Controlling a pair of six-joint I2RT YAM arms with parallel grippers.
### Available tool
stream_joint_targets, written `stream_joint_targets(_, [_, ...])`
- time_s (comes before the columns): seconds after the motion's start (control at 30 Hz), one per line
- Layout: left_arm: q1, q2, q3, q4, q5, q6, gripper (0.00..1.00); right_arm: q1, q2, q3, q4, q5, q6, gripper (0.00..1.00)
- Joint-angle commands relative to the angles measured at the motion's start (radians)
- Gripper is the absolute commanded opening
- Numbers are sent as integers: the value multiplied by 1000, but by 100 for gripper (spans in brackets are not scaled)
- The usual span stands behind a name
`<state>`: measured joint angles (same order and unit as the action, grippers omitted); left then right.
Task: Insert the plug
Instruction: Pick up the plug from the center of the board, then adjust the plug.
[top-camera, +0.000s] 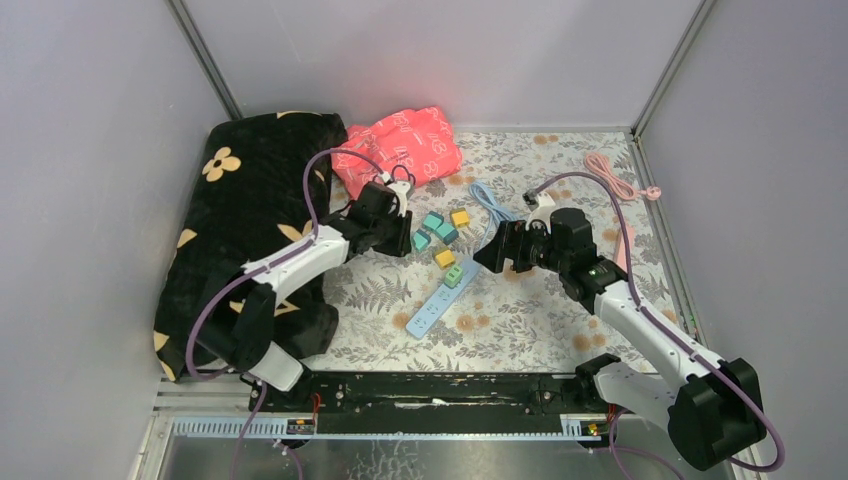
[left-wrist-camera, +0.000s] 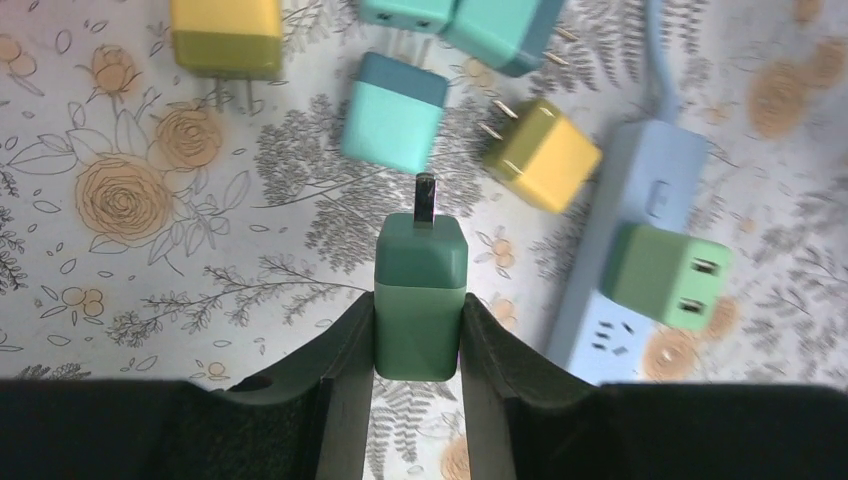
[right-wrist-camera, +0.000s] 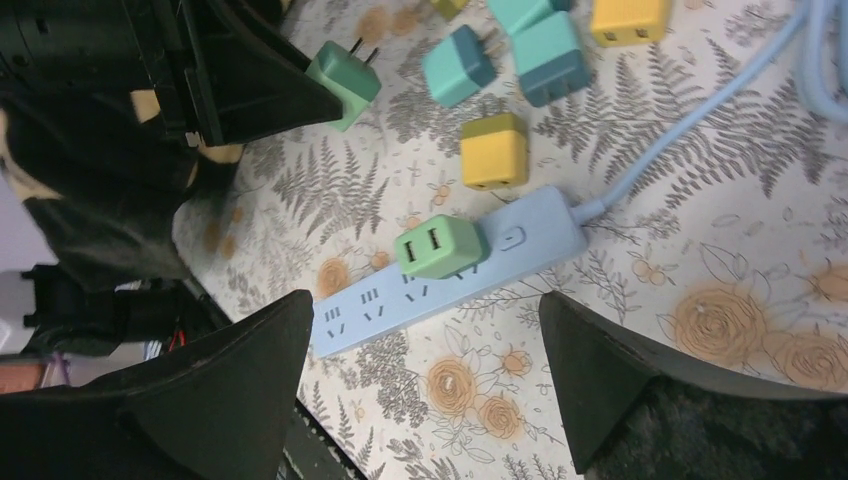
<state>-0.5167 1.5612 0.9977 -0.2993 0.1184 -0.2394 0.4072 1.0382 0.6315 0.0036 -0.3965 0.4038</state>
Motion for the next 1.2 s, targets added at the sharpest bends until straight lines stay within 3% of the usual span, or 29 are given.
stream_joint_targets(0.0, [-23,-81,75,-118,109,56,6,8,-4,88,-22,-136,-77,91])
stream_joint_targets(0.4, [-143,-160,220,-306,250,209,7,9,70,192,30,-432,-139,91])
stream_joint_targets(0.8, [-199,-174,312,-370,405,279,11,32,108,207,136,-570,-174,89])
stream_joint_targets(1.17, [-208,-211,320,-372,530,292,10,49,158,209,238,-740,-132,68])
